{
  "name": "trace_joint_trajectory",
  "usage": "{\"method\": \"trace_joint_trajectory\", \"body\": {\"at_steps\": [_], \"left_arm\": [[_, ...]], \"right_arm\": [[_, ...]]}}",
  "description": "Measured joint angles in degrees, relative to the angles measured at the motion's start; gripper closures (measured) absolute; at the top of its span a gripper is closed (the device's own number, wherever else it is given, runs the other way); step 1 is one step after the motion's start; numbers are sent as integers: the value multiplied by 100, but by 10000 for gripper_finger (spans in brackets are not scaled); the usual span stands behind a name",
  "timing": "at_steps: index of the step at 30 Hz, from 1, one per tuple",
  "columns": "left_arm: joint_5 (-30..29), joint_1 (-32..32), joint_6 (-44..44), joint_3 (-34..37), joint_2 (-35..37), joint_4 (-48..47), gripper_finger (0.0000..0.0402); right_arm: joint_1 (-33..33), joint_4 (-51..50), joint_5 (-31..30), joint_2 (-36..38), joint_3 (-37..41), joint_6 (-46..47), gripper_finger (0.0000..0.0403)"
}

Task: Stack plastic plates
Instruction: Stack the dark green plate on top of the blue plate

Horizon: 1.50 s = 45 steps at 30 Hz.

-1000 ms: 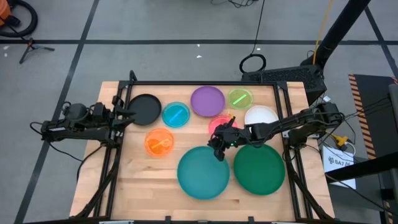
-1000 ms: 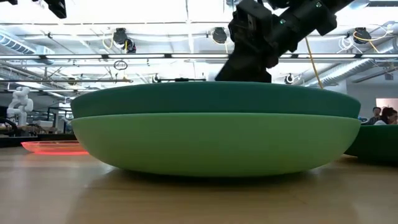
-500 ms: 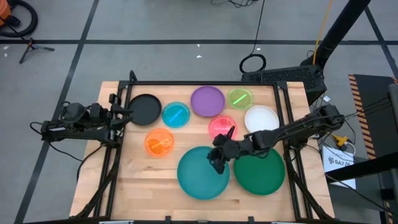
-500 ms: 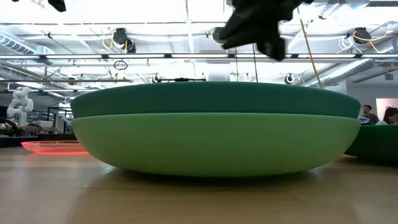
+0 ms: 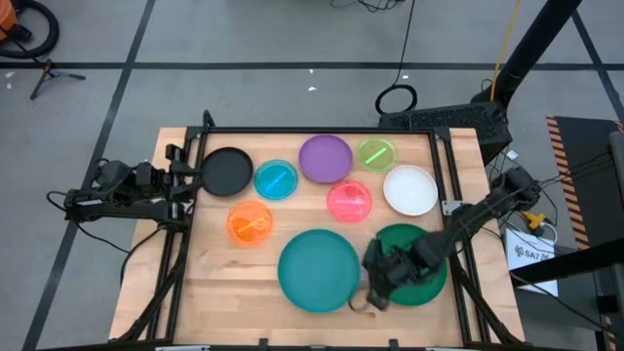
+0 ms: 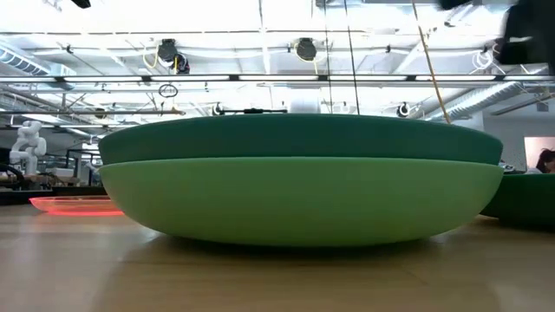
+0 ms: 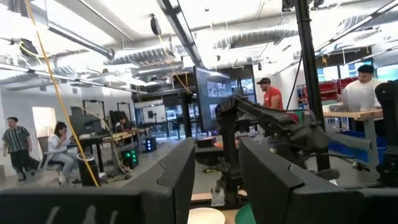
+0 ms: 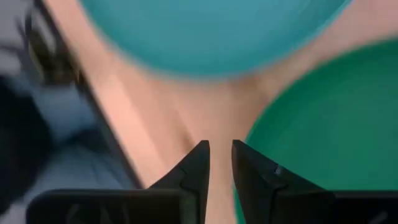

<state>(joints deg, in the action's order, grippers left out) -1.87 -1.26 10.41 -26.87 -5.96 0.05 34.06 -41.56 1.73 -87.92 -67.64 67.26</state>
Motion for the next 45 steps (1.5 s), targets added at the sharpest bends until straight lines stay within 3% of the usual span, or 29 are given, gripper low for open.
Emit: {"method": "trace_joint_trajectory", "body": {"at_steps": [9, 16, 19, 23, 28, 33, 40, 45], "left_arm": [[-153, 0, 140, 0, 0, 15, 270], [-169, 0, 145, 0, 0, 15, 270], [-170, 0, 145, 0, 0, 15, 270], [-170, 0, 145, 0, 0, 16, 270], [-173, 0, 140, 0, 0, 16, 270], [-173, 0, 103, 0, 0, 15, 270], [-175, 0, 97, 0, 0, 16, 270], [-175, 0, 94, 0, 0, 18, 270]], "right_arm": [[595, 461, 290, -387, 0, 1109, 339], [614, 1031, 290, -1156, -375, 1059, 345], [625, 432, 359, -1426, -940, 746, 358], [764, -1075, 436, -1624, -1751, 521, 380], [1120, -2100, 243, -1691, -2017, -95, 392], [1320, -2260, -187, -1707, -2017, 82, 348], [1403, -2350, -192, -1705, -2015, 429, 241], [1437, -2514, -399, -1705, -2015, 315, 201]]}}
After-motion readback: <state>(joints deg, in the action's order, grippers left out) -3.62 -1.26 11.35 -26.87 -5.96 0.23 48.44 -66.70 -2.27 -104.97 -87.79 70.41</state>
